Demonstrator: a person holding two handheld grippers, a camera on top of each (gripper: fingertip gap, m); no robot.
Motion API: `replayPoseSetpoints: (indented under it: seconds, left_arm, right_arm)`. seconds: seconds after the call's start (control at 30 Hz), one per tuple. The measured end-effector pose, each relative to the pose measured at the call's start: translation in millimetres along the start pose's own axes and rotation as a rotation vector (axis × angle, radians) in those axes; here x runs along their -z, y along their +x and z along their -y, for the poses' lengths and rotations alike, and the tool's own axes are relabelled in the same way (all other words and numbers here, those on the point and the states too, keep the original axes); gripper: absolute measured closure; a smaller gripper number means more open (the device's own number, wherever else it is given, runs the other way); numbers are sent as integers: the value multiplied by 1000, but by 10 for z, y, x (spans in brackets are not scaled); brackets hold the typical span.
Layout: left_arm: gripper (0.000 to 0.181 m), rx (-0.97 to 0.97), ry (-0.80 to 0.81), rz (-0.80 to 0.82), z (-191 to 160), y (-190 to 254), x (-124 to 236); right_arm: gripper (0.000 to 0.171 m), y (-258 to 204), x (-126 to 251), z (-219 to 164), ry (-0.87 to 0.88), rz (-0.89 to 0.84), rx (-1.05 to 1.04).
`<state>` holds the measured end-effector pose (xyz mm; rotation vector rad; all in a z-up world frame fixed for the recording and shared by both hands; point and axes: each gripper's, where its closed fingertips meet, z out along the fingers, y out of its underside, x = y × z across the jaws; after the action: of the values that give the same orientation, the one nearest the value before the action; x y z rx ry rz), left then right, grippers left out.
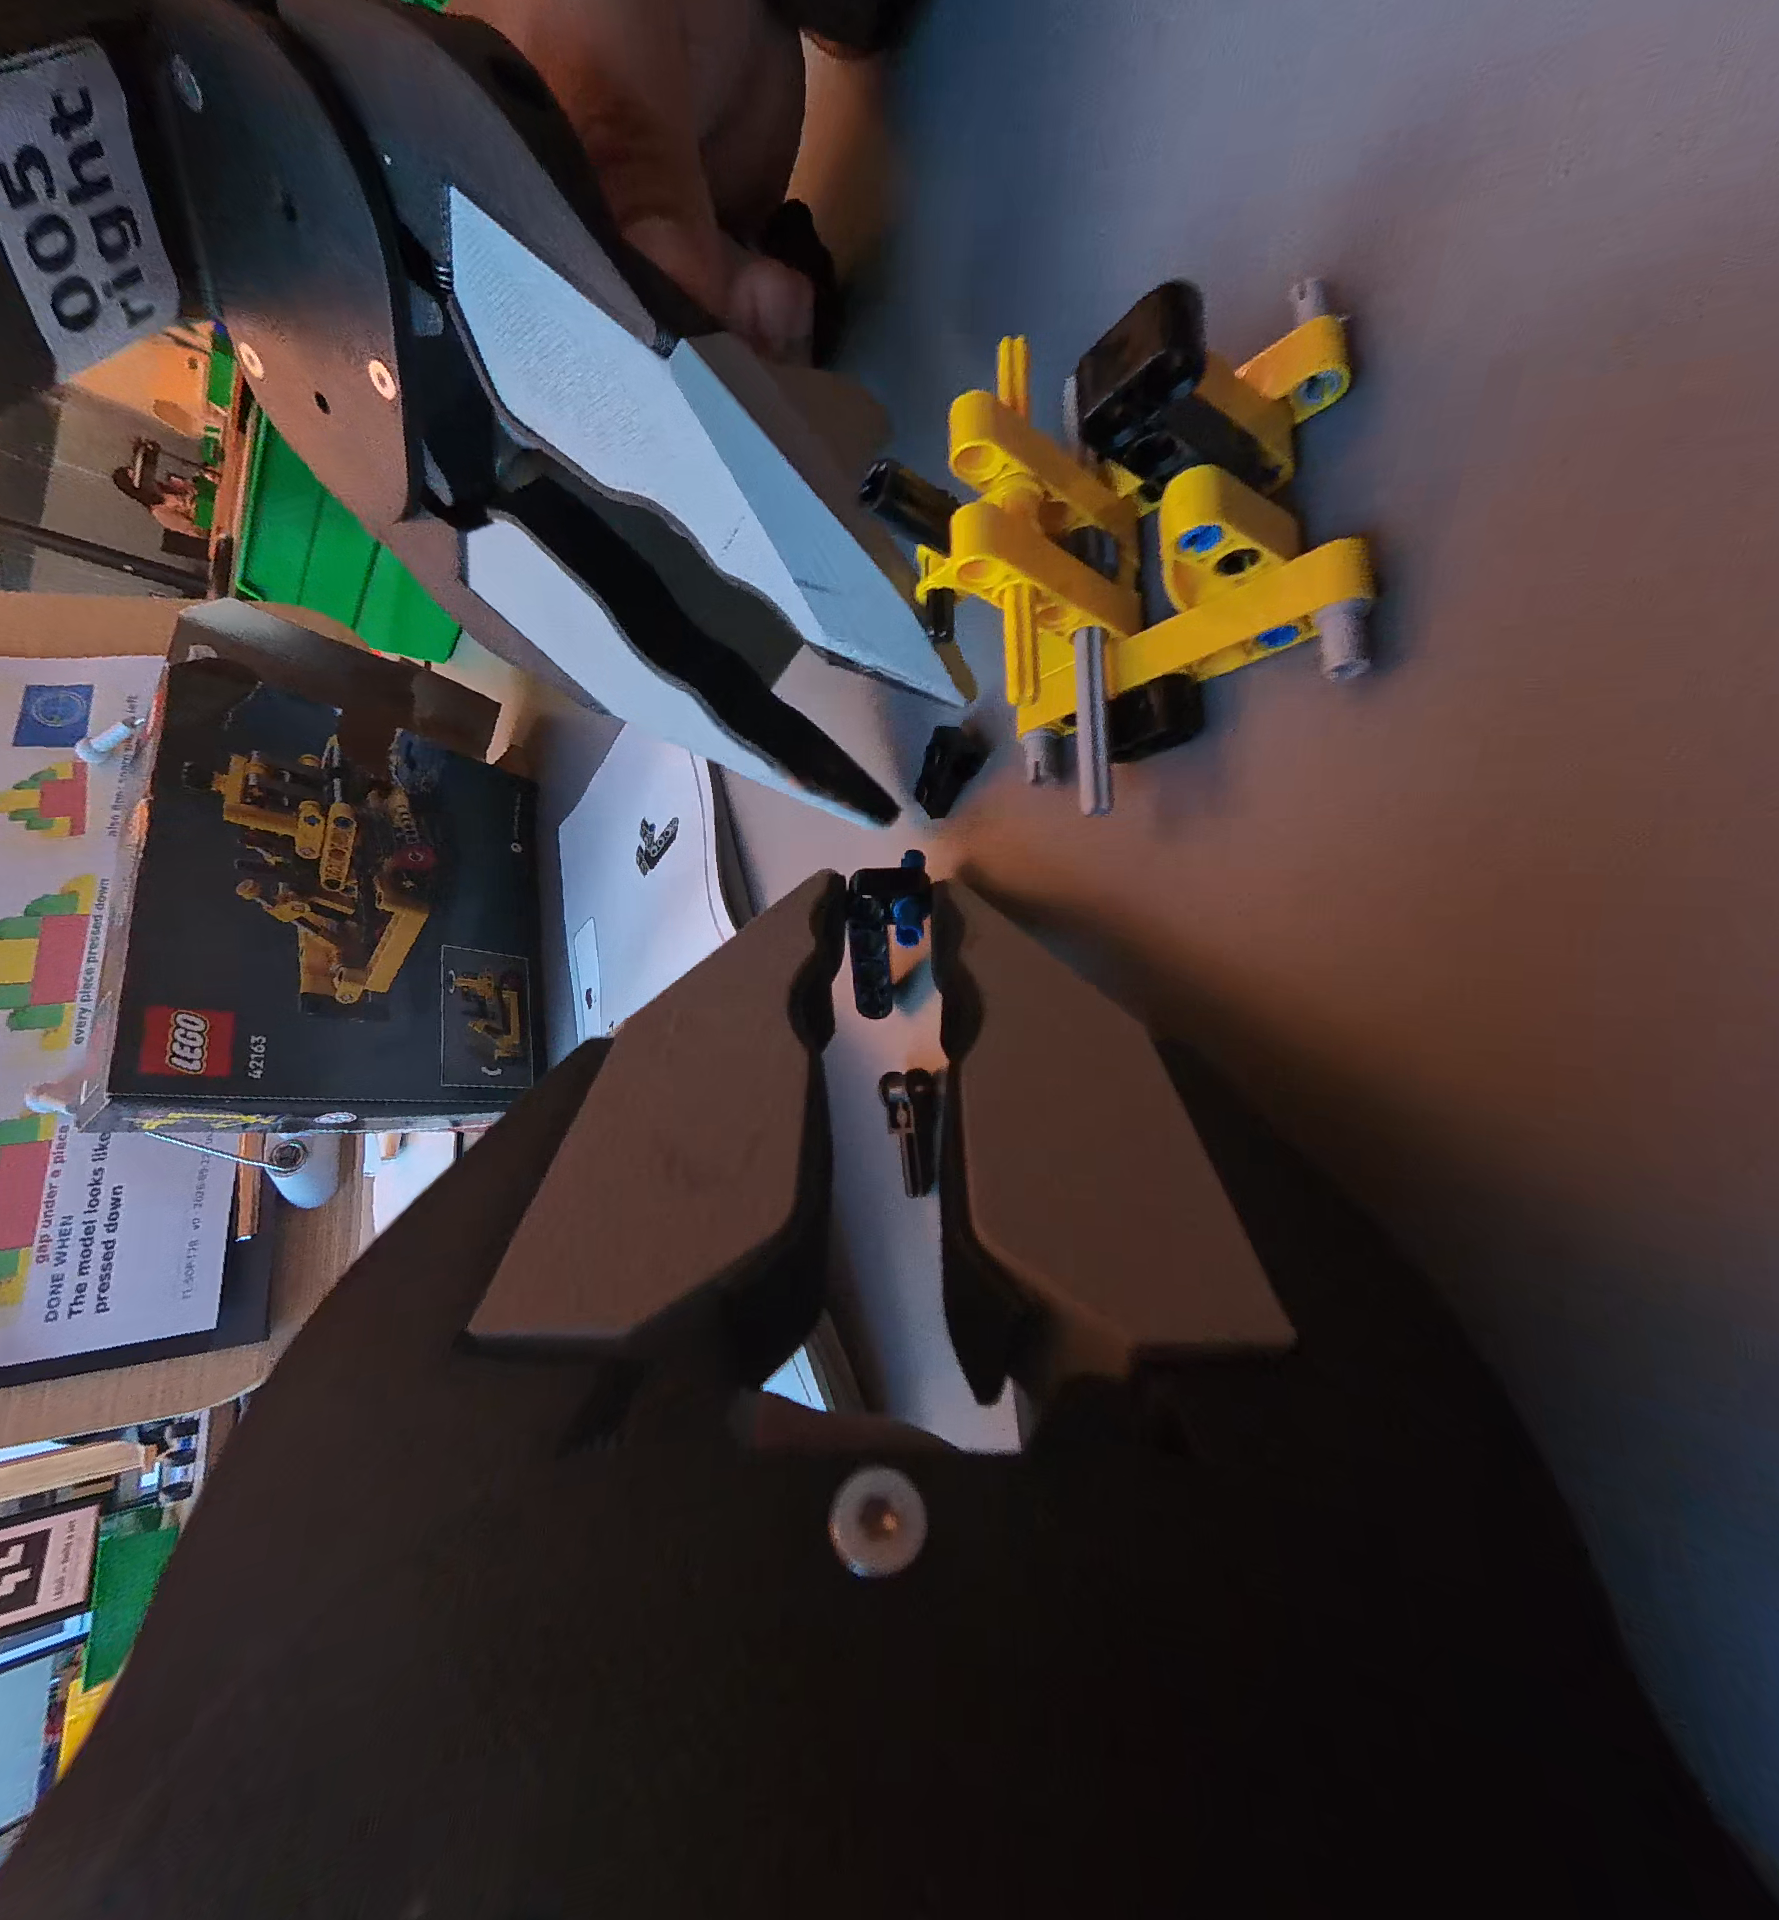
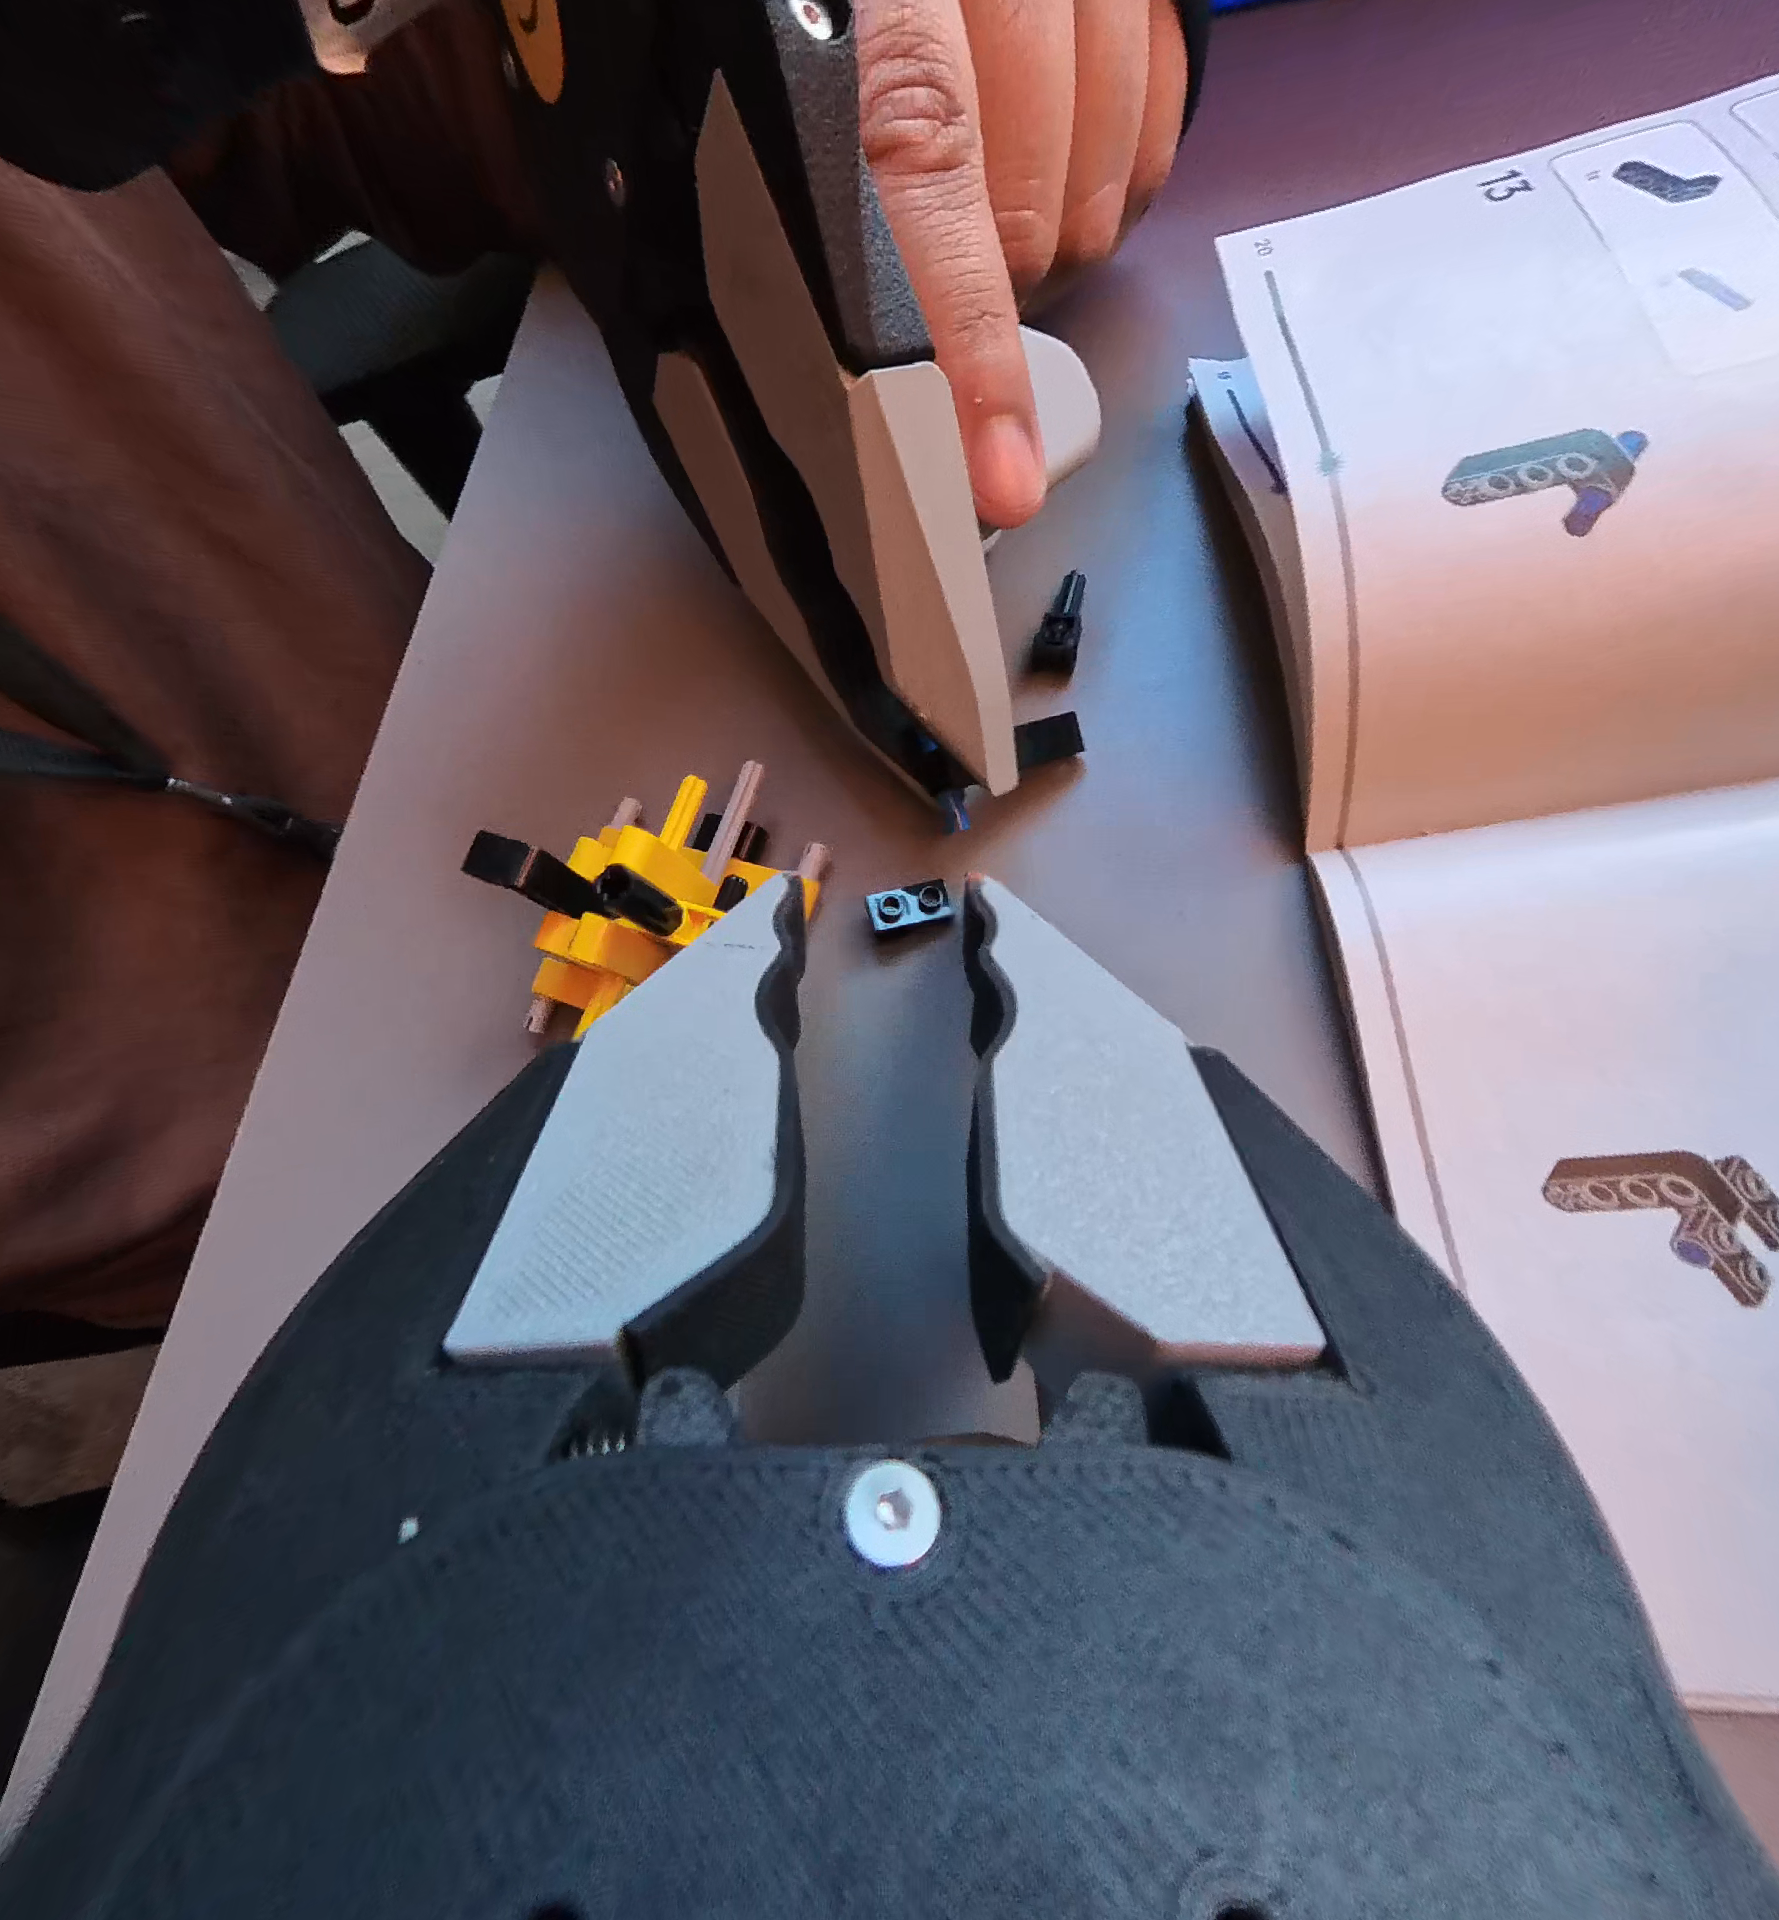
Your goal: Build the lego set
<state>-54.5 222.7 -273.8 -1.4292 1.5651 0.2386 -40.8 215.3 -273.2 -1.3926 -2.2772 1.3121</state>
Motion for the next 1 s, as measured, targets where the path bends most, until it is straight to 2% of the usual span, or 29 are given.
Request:
replayPoseSetpoints:
  seconds: [0.5,1.0]
  left_arm:
    - [169,-9,-6,3,-18,-6,-3]
    - [168,3,15,-2,9,-13,-5]
  right_arm:
    - [153,-14,9,-12,-4,50,-28]
    - [159,26,-24,-41,-30,-17,10]
